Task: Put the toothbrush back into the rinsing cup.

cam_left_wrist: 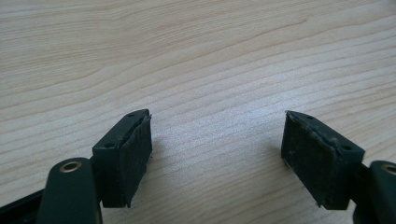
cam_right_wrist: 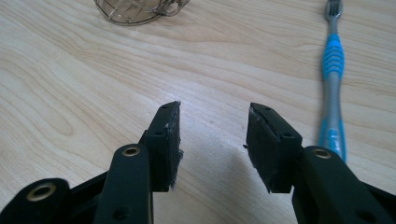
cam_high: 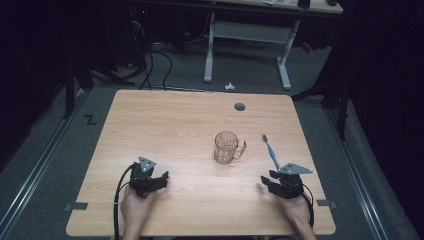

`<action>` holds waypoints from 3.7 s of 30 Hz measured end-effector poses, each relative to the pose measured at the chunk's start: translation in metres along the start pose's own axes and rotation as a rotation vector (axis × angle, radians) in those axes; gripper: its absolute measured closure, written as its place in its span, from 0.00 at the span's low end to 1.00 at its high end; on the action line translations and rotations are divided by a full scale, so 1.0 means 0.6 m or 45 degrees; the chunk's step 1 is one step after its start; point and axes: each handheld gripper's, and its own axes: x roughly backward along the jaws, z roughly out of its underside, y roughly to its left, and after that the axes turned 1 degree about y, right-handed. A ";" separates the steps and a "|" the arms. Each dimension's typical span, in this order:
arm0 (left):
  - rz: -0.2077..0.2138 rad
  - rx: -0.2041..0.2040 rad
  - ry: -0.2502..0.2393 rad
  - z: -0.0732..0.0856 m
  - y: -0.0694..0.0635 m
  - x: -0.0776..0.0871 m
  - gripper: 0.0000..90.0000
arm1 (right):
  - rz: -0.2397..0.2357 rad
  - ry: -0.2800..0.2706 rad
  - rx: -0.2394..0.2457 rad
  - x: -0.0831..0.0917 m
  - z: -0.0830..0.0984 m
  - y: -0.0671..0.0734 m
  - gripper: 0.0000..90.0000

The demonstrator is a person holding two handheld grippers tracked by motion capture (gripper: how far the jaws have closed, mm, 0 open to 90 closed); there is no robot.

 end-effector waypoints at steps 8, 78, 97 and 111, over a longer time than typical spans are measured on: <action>0.000 0.000 0.000 0.000 0.000 0.000 0.28 | 0.024 -0.015 -0.008 0.010 -0.003 -0.012 0.60; 0.003 0.002 -0.001 0.000 0.000 0.000 0.28 | 0.133 0.046 0.001 0.016 -0.101 -0.076 0.69; 0.005 0.003 -0.001 0.000 0.001 0.000 0.28 | 0.143 0.087 0.038 0.017 -0.145 -0.082 0.69; 0.007 0.004 -0.002 0.000 0.001 0.000 0.28 | 0.162 0.154 0.075 -0.001 -0.174 -0.086 0.69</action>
